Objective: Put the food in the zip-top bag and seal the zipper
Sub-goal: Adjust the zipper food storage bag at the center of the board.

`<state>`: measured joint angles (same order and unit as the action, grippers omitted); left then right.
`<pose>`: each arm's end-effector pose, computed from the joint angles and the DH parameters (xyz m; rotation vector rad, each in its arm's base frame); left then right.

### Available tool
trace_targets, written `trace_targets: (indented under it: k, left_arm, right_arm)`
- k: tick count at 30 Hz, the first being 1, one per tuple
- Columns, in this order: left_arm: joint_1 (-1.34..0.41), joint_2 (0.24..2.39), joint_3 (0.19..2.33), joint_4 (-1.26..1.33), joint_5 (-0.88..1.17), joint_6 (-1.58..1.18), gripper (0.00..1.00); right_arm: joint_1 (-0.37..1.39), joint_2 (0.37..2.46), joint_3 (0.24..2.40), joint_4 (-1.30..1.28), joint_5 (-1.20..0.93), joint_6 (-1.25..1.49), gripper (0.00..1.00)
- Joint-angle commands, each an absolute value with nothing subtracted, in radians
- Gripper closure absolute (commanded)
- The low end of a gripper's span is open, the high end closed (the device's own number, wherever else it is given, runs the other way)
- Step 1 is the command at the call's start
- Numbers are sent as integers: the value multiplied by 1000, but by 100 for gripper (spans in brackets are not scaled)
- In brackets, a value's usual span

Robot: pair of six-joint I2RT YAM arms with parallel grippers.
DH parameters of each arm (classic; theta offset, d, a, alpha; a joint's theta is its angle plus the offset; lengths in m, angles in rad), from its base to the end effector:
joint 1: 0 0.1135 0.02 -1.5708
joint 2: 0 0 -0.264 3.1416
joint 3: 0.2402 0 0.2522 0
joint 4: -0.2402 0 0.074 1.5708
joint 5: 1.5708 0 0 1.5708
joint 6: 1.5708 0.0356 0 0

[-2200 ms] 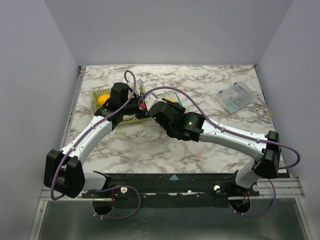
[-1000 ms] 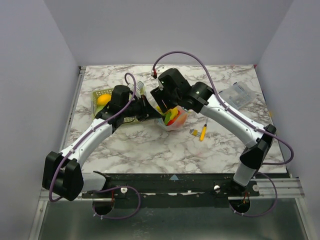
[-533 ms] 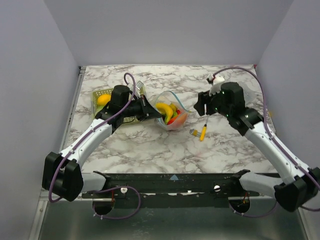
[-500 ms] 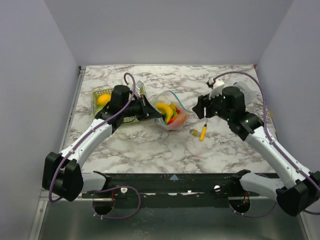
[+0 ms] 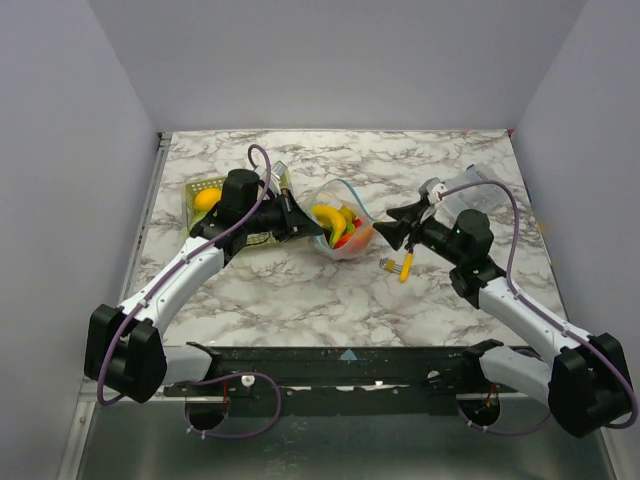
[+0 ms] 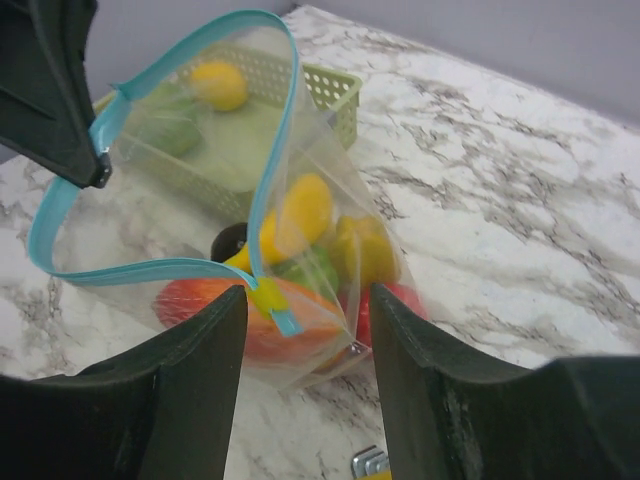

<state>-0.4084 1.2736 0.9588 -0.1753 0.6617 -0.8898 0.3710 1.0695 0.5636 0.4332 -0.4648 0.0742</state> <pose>0.2522 -0.1330 0.2991 -0.0859 2.2895 -1.4277 0.2198 0.1026 0.2711 -0.6016 1.5743 0.7178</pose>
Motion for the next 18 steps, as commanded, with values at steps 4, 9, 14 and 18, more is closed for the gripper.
trace_targets:
  k: [4, 9, 14, 18]
  left_arm:
    - [-414, 1254, 986, -202, 693, -845, 100]
    - [-414, 1233, 987, -194, 708, -841, 100]
    - [-421, 1180, 955, -173, 700, -836, 100]
    - [-425, 1115, 902, -154, 711, -826, 95]
  right_arm:
    - [365, 1089, 464, 744, -623, 10, 52]
    - [364, 1109, 481, 765, -665, 12, 65]
    - [365, 1137, 493, 815, -697, 75, 99]
    - [365, 1096, 522, 711, -706, 116, 100]
